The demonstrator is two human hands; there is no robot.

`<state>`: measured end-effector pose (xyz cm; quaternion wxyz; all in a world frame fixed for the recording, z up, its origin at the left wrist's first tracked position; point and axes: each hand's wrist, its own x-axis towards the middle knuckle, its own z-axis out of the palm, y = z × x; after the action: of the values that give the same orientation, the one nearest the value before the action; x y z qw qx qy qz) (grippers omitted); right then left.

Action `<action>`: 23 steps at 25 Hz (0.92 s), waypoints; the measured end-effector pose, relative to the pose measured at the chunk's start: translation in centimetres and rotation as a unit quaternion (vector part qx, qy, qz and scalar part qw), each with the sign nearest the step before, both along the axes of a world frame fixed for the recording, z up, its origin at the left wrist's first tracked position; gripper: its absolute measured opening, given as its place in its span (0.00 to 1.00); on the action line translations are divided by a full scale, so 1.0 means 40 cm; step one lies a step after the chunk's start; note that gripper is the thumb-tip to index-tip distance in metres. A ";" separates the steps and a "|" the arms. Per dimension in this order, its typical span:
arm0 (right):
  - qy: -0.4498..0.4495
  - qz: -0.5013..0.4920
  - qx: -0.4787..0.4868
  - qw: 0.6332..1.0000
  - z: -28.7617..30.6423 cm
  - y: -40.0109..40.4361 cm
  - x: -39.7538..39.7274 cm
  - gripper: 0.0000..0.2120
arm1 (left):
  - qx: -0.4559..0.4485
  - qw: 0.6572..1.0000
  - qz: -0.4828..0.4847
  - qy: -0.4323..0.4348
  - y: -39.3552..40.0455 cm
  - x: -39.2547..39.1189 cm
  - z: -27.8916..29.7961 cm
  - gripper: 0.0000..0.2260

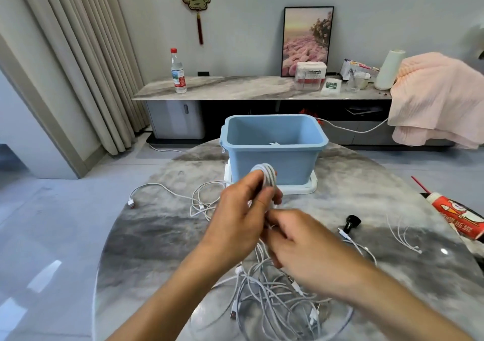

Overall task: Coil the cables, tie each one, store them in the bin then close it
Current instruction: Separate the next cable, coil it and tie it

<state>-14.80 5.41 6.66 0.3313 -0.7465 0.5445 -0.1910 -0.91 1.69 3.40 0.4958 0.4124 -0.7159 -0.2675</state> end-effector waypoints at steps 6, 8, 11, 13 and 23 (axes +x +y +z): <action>0.148 0.004 -0.340 0.928 0.079 -0.082 -0.154 0.21 | 0.108 0.975 -0.175 -0.087 0.019 0.012 0.044 0.16; -0.077 0.003 -0.224 0.971 0.056 -0.117 -0.189 0.26 | 0.257 0.926 -0.259 0.097 0.031 0.007 0.058 0.17; -0.387 -0.030 0.025 0.921 -0.025 -0.124 -0.158 0.23 | 0.309 0.846 -0.287 0.326 0.022 0.003 0.068 0.15; -0.512 -0.053 0.133 0.847 -0.036 -0.120 -0.135 0.16 | 0.297 0.851 -0.279 0.331 0.004 0.022 0.074 0.14; -0.453 -0.097 -0.079 0.883 0.058 -0.123 -0.163 0.15 | 0.259 0.945 -0.164 0.116 0.017 0.023 0.079 0.14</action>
<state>-21.33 0.47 8.99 0.4618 -0.5453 0.3882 -0.5820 0.03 2.35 6.57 0.4010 0.3694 -0.6173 -0.5672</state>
